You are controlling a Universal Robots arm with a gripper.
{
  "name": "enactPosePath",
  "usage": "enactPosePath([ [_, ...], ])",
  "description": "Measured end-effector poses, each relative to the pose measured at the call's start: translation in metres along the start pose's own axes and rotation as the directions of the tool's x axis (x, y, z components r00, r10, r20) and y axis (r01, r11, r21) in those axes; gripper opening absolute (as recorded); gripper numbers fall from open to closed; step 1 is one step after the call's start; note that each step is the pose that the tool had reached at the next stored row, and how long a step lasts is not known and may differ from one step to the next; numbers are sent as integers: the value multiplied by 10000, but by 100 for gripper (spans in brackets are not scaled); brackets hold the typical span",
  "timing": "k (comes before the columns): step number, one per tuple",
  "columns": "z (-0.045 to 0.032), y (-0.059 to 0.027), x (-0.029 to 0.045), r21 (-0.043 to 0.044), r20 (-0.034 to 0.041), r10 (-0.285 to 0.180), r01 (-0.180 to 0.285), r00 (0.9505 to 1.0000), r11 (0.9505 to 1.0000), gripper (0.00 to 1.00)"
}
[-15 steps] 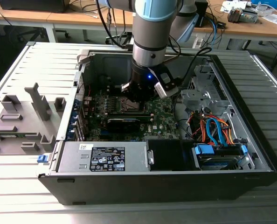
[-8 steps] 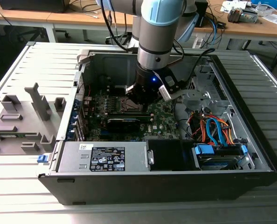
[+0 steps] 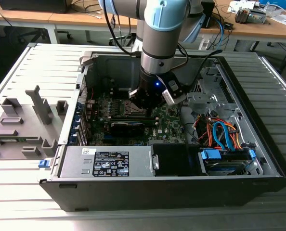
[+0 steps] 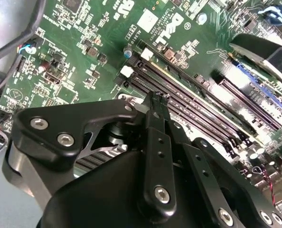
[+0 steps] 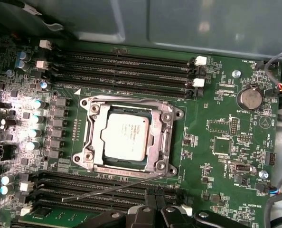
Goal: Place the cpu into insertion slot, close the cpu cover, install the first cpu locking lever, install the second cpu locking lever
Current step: 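Install the second cpu locking lever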
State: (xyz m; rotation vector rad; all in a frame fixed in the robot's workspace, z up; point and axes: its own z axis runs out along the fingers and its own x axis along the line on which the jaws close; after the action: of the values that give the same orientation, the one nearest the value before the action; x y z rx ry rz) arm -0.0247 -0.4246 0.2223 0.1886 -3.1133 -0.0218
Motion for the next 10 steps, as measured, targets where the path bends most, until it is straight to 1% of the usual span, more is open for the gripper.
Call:
enactPosePath([
  [2, 16, 1, 10, 0, 1, -1, 1, 10000, 10000, 11],
  [5, 39, 21, 70, 1, 1, 0, 0, 10000, 10000, 11],
  [9, 57, 52, 103, 0, 1, -2, 2, 10000, 10000, 11],
  [10, 67, 59, 133, 0, 0, 0, 0, 10000, 10000, 11],
])
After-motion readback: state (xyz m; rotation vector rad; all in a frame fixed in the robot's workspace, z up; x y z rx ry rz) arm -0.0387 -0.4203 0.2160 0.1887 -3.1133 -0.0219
